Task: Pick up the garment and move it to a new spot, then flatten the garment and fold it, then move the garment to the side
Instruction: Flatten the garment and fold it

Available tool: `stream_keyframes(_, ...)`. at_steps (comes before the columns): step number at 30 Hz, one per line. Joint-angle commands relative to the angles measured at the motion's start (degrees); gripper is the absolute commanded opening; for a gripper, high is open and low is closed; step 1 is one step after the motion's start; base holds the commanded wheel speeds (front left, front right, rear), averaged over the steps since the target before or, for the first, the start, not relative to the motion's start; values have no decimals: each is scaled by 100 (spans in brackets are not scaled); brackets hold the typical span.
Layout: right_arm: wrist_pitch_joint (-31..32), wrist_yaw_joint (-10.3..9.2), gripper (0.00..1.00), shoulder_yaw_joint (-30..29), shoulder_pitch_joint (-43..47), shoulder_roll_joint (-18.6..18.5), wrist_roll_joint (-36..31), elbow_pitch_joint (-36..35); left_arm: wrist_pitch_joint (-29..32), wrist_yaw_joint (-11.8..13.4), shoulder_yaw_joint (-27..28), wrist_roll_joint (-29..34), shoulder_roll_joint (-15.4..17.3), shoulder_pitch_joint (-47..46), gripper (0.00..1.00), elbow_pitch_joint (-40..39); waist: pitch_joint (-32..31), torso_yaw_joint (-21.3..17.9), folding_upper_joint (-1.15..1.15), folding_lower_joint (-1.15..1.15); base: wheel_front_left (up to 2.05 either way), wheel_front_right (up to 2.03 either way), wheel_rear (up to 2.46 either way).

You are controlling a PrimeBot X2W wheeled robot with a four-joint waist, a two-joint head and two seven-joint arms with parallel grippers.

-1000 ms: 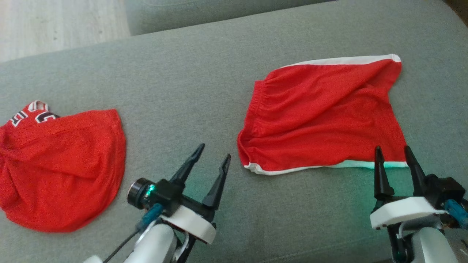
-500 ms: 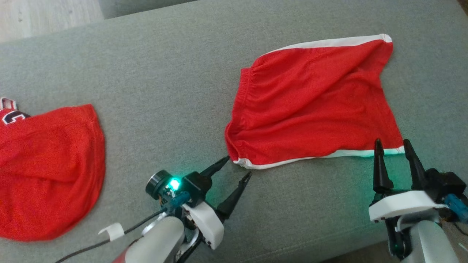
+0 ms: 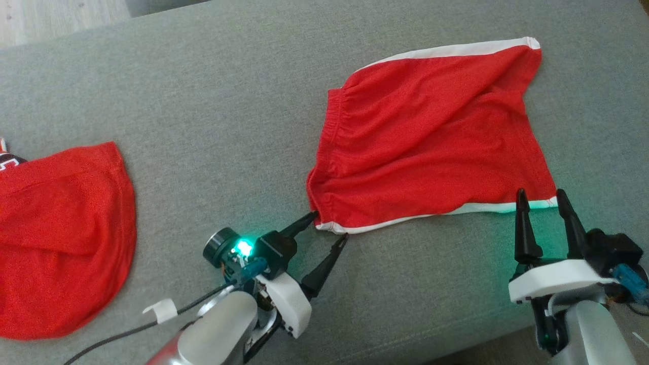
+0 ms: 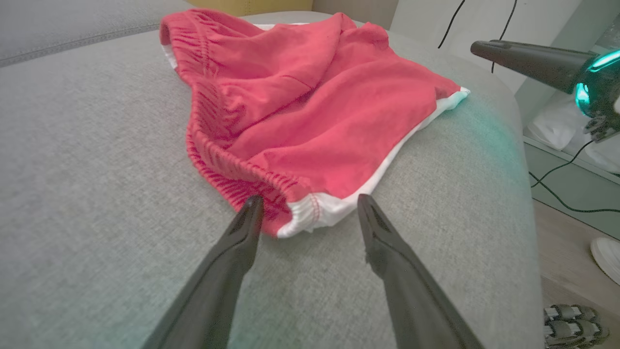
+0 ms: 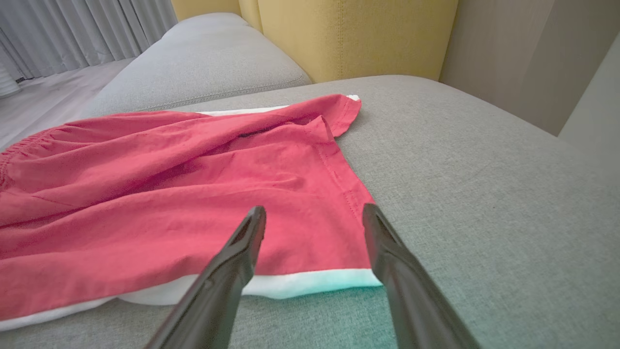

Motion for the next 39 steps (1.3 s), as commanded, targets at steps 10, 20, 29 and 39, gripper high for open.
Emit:
stream_keyframes(10,-76,-9,100,75,-258,-34,32,41,-35,-33,-92,-211,9,-386,0,43,33,-52,0,0,0,0,0)
stream_keyframes(20,173,-9,100,-526,-342,-34,-104,530,-282,20,-58,-293,89,-301,0,-91,-165,96,0,0,0,0,0)
stream_keyframes(29,656,-9,100,-973,-693,-34,-187,1185,-416,104,-53,-310,119,-239,0,-371,-238,252,0,0,0,0,0)
stream_keyframes(39,989,-9,100,-1306,-1093,-34,-662,1896,-445,144,-127,-292,127,-280,0,-557,-103,391,0,0,0,0,0)
